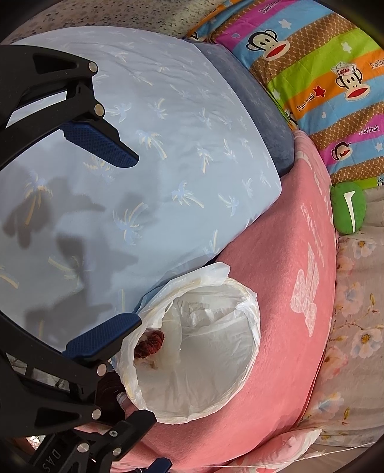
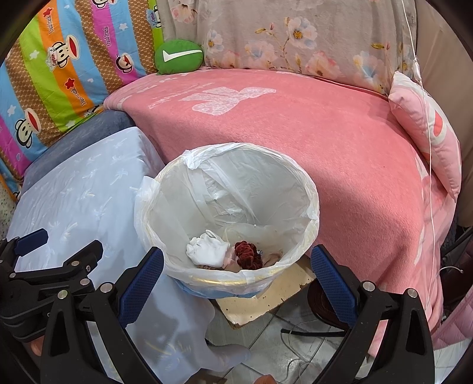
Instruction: Collect trash
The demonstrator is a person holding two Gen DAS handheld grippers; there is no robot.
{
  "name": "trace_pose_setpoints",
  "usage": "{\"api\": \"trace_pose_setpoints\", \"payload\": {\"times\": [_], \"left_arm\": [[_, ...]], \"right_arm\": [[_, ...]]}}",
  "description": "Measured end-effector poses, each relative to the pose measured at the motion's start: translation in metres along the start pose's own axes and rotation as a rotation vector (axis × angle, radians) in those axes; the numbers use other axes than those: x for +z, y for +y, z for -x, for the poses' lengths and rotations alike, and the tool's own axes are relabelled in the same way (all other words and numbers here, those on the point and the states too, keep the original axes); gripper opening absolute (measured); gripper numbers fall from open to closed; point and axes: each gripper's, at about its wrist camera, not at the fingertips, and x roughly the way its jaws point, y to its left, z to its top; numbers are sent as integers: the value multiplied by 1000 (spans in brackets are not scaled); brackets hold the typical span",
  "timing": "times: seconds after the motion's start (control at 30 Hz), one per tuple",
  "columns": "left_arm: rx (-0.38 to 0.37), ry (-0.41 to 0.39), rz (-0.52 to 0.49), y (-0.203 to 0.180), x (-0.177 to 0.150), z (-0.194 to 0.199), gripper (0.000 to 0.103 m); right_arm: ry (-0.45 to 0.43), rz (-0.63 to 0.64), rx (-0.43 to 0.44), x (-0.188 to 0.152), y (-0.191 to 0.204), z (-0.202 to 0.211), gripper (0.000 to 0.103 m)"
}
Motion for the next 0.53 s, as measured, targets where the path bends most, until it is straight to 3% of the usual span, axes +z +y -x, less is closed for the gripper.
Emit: {"api": "trace_pose_setpoints", "payload": {"times": [0.53], "left_arm": [[4,-1,-8,-1,0,0,95]], "right_arm": [[-1,-4,-1,-1,-2,0,97]]}}
